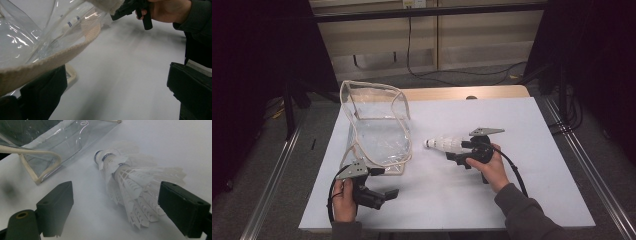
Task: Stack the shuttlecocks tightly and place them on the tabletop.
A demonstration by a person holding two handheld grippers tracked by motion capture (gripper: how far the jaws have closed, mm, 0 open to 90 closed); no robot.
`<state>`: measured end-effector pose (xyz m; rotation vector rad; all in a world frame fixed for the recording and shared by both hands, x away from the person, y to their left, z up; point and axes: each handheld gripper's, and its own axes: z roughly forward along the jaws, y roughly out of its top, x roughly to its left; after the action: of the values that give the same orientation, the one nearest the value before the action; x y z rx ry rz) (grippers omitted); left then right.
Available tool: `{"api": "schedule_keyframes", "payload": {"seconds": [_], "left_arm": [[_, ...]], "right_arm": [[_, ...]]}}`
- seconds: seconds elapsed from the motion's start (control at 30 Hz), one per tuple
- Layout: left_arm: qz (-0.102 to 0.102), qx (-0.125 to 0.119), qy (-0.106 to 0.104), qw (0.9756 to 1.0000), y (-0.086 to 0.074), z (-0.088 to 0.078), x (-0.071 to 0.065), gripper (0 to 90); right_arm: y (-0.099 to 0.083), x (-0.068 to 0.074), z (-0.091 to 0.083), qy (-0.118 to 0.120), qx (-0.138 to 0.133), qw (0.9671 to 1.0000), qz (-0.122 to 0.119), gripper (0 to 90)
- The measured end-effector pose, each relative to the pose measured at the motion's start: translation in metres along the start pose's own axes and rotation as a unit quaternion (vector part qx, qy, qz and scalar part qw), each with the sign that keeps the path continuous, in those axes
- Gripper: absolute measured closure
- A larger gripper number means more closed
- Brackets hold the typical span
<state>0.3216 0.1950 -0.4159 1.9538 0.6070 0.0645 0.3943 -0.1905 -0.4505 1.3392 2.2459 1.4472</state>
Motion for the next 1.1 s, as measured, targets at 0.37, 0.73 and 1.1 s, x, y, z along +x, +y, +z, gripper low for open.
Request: {"api": "schedule_keyframes", "payload": {"seconds": [0.37, 0.73, 1.1], "left_arm": [[0.000, 0.001, 0.000, 1.0000, 0.000, 0.000, 0.000, 3.0], [0.000, 0.001, 0.000, 1.0000, 0.000, 0.000, 0.000, 2.9], [0.000, 0.001, 0.001, 1.0000, 0.000, -0.001, 0.000, 2.9]], "right_arm": [[0.001, 0.006, 0.008, 0.002, 0.004, 1.0000, -0.003, 12.8], [0.003, 0.008, 0.012, 0.003, 0.006, 0.9999, -0.010, 13.4], [0.006, 0.010, 0.021, 0.004, 0.010, 0.9999, -0.013, 13.3]]}}
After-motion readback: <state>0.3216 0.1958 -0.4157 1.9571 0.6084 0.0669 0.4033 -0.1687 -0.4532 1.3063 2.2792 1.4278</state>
